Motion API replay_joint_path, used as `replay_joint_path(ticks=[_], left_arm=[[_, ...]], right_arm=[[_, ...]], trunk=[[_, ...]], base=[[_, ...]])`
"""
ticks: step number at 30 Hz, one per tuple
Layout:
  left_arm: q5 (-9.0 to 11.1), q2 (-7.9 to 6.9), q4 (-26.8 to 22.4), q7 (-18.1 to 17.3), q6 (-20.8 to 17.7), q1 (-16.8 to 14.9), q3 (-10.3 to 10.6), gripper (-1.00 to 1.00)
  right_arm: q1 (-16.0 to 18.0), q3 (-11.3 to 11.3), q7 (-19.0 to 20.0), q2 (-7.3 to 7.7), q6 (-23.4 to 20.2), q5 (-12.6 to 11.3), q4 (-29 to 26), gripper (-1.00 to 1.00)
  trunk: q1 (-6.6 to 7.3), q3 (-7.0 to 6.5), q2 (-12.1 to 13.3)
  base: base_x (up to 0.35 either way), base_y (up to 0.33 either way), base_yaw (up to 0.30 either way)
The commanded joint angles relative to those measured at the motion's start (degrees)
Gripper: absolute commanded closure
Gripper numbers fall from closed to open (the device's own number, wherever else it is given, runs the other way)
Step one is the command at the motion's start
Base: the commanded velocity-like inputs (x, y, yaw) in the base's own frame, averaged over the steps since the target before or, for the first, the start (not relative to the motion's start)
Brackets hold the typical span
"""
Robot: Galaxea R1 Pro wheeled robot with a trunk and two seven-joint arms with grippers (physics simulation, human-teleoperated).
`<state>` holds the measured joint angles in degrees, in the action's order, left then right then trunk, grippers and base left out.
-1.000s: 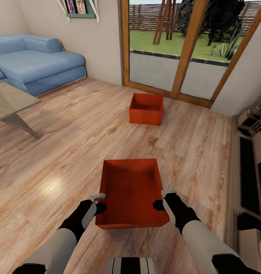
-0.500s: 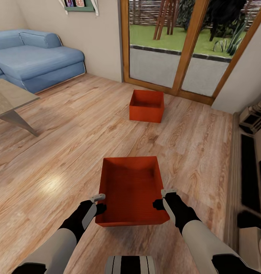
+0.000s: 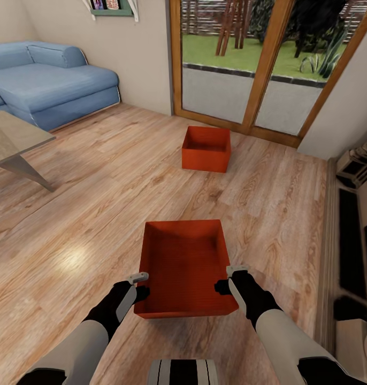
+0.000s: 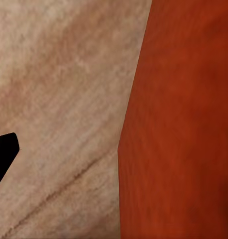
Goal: Move the two storage containers from the living room to the garage. In the garage, place one container on the floor and stack the other container on top of it (either order is fine).
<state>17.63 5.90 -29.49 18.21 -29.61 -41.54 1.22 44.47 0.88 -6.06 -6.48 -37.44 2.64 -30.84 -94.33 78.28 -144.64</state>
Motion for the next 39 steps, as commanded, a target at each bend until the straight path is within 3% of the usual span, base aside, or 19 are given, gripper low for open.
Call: replay_joint_path(ticks=[1, 5, 6, 9, 10, 21, 28, 32, 39], left_arm=[[0.66, 0.01, 4.53, -0.01, 0.20, 0.06, 0.00, -1.00], [0.66, 0.00, 4.76, -0.01, 0.17, 0.06, 0.01, -1.00], [0.64, 0.00, 4.80, -0.04, 0.17, 0.06, 0.01, 1.00], [0.61, -0.01, 4.85, -0.08, 0.17, 0.06, 0.01, 1.00], [0.59, -0.01, 4.86, -0.09, 0.16, 0.06, 0.01, 1.00], [0.63, 0.02, 4.68, -0.10, 0.49, 0.06, 0.36, 1.00], [0.65, 0.02, 4.86, -0.10, 0.43, 0.06, 2.00, 1.00], [0.65, -0.06, 4.88, -0.10, 0.43, 0.06, 4.43, 1.00], [0.74, -0.31, 4.96, -0.10, 0.35, 0.06, 5.18, 1.00]], right_arm=[[0.00, 0.00, 0.00, -0.01, 0.01, 0.00, 0.00, -1.00], [0.00, 0.00, 0.00, -0.02, 0.03, 0.00, -0.01, -1.00], [0.00, 0.00, 0.00, -0.02, 0.04, 0.00, -0.01, -1.00], [0.00, 0.00, 0.00, -0.03, 0.03, 0.00, -0.01, -1.00], [0.00, 0.03, 0.00, -0.03, 0.05, 0.00, -0.01, 1.00], [0.00, 0.09, 0.00, -0.03, 0.21, 0.03, -0.10, 1.00], [0.00, 0.17, 0.00, -0.03, 0.33, 0.08, -0.18, 1.00], [0.00, 0.17, 0.00, -0.03, 0.35, 0.08, -0.19, 1.00], [0.00, 0.26, 0.00, -0.10, 0.35, 0.09, -0.19, 1.00]], trunk=[[-0.03, 0.01, 0.01], [-0.03, 0.01, 0.01], [-0.03, 0.01, 0.01], [-0.03, 0.01, 0.01], [-0.03, 0.01, 0.01], [-0.03, 0.01, 0.01], [-0.03, 0.01, 0.01], [0.08, -0.88, 0.07], [0.26, -2.43, 0.16]], base=[[0.000, 0.000, 0.000], [0.000, 0.000, 0.000], [0.000, 0.000, 0.000], [0.000, 0.000, 0.000], [0.000, 0.000, 0.000], [0.000, 0.000, 0.000], [0.000, 0.000, 0.000], [0.000, 0.000, 0.000], [0.000, 0.000, 0.000]])
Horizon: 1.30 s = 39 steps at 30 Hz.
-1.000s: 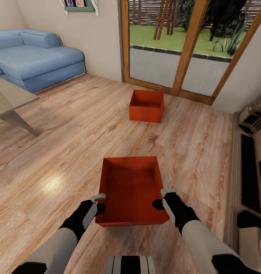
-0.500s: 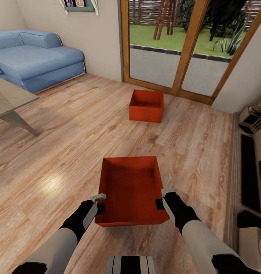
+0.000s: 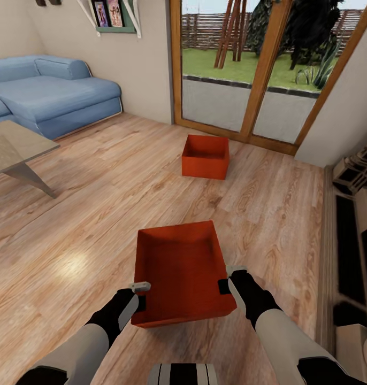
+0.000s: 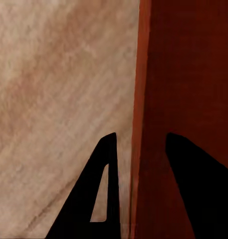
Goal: Move the two storage containers from the living room to the garage. In the garage, place one container on the floor and stack the other container on top of it (either order is fine).
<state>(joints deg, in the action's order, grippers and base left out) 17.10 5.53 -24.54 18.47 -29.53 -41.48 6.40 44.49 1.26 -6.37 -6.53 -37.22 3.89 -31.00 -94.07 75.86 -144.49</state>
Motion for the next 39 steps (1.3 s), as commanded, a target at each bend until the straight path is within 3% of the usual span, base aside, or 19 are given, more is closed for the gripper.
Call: replay_joint_path(ticks=[1, 19, 20, 24, 29, 39], left_arm=[[1.27, 0.39, -0.42, -0.37, 0.35, 0.05, 0.13, 1.00], [1.27, 0.11, -0.34, -0.37, 0.43, 0.40, 0.28, 1.00], [3.33, 0.50, -0.75, -0.61, 0.87, 0.68, 0.49, 1.00], [-0.10, 0.47, -1.22, -0.46, 0.87, 1.14, 0.39, 1.00], [-0.34, 0.40, -1.21, -0.47, 0.82, 1.21, 0.16, 1.00], [1.43, 0.28, -1.21, -0.46, 0.79, 1.22, 0.10, 1.00]], right_arm=[[-0.01, 0.19, 0.25, -0.15, 3.90, -1.14, -0.02, 1.00], [-0.01, 0.26, 0.22, -0.24, 5.07, -1.08, -0.02, 1.00], [0.27, 0.87, -0.38, -0.59, 4.61, 0.14, 1.10, 1.00], [0.33, 0.85, -0.54, -1.48, 4.01, 1.20, 1.05, 1.00], [0.33, 0.84, -0.73, -2.41, 3.92, 5.25, 1.03, 1.00], [0.30, 0.84, -0.75, -2.45, 3.91, 6.46, 1.03, 1.00]], trunk=[[0.02, -0.23, 0.02], [0.49, -4.22, 0.26], [0.49, -4.21, 0.26], [0.49, -4.21, 0.26], [0.49, -4.21, 0.26], [0.49, -4.21, 0.26]], base=[[0.000, 0.000, 0.000], [0.000, 0.000, 0.000], [0.000, 0.000, 0.000], [0.000, 0.000, 0.000], [0.000, 0.000, 0.000], [0.000, 0.000, 0.113]])
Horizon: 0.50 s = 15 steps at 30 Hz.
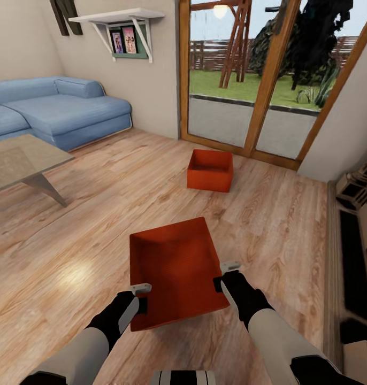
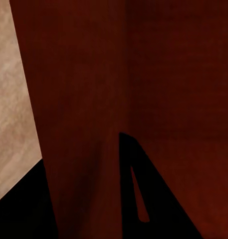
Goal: Move the two storage containers from the living room to the garage. In the garage, place one container on the floor and stack the other container on top of it (either order is fine).
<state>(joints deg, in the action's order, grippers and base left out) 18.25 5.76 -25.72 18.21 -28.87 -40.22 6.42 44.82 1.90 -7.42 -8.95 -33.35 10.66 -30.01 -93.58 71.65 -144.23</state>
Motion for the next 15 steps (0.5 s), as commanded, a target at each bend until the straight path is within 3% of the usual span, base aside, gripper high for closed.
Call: replay_joint_path(ticks=[1, 9, 10, 15], left_arm=[[0.33, 0.02, -0.03, -0.19, 0.13, -0.04, 0.07, 1.00], [1.41, -0.30, -0.12, -0.19, 0.16, -0.04, 0.00, 1.00], [2.23, -0.31, -0.12, -0.19, 0.15, -0.04, 0.00, 1.00], [2.23, -0.31, -0.12, -0.19, 0.20, -0.04, -0.01, 1.00]], right_arm=[[-0.02, 0.20, 0.30, -0.02, 0.04, -0.33, 0.04, 1.00], [-0.02, 0.13, 0.72, 0.15, -0.05, 0.09, 0.04, 1.00], [-0.03, 0.16, 0.73, 0.16, -0.05, -6.70, 0.04, 1.00], [-0.02, 0.18, 0.71, 0.16, -0.05, -6.70, 0.04, 1.00]], trunk=[[0.00, 0.00, 0.00], [0.00, 0.00, 0.00], [0.00, 0.00, 0.00], [0.00, 0.00, 0.00]], base=[[0.000, 0.000, 0.268], [0.000, 0.000, 0.286], [0.000, 0.000, 0.290], [0.000, 0.000, 0.290]])
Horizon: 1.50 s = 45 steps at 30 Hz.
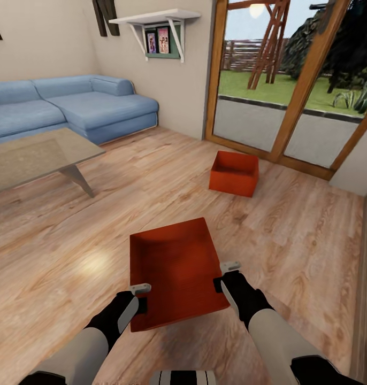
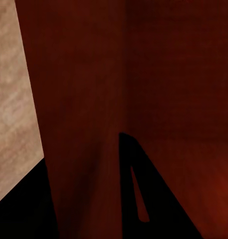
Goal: Move the two storage containers from the living room to the garage. In the garage, place one container on the floor and stack the other container on top of it (either order is fine).
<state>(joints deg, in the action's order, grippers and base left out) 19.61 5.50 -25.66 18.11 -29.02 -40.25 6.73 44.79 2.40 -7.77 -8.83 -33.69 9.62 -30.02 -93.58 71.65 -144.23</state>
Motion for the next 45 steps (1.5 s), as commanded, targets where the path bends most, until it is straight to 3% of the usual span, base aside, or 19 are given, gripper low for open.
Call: replay_joint_path(ticks=[1, 26, 45], left_arm=[[0.87, -0.05, -0.18, -0.09, 0.32, -0.01, -0.31, 1.00], [0.87, -0.05, -0.18, -0.01, 0.25, -0.01, -0.40, 1.00], [0.87, -0.05, -0.18, 0.00, 0.28, -0.01, -0.40, 1.00]], right_arm=[[0.01, -0.31, 1.08, 0.04, 0.29, -5.67, 0.05, 1.00], [0.01, -0.29, 1.01, 0.04, 0.29, -5.67, 0.05, 1.00], [0.02, -0.29, 1.09, 0.04, 0.29, -5.67, 0.05, 1.00]], trunk=[[0.00, 0.00, 0.00], [0.00, 0.00, 0.00], [0.49, -4.21, 0.25]], base=[[0.000, 0.000, 0.290], [0.000, 0.000, 0.290], [0.000, 0.000, 0.290]])
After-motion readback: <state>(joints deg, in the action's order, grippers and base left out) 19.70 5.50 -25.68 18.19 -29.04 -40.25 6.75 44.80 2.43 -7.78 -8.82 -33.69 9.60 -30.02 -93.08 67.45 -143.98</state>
